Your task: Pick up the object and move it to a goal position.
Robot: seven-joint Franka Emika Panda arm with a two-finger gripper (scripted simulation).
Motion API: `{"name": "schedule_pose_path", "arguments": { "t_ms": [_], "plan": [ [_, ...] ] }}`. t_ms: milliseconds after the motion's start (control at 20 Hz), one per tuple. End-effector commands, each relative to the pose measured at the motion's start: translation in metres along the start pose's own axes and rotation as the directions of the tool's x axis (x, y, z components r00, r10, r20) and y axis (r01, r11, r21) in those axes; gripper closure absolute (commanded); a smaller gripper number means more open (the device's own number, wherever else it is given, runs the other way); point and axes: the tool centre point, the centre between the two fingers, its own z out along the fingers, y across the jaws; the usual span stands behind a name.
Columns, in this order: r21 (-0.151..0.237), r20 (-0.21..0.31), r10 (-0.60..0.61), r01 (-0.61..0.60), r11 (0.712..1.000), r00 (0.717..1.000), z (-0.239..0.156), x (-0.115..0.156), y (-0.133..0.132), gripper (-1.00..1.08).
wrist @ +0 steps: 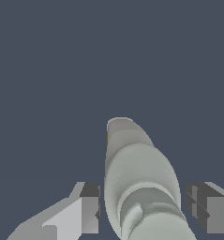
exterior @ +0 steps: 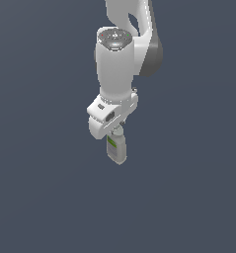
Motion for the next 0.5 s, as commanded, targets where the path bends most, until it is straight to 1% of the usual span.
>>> {"name": "schedule_pose_path", "arguments": {
  "t_ms": [0, 200, 450],
  "plan": [
    [0.0, 0.0, 0.0, 0.0, 1.0, 1.0, -0.001, 0.0, 0.0, 1.08],
    [0.0, 0.0, 0.0, 0.0, 1.0, 1.0, -0.012, 0.0, -0.003, 1.08],
    [0.0, 0.0, 0.0, 0.0, 1.0, 1.0, -0.04, 0.001, -0.008, 1.08]
  ]
}}
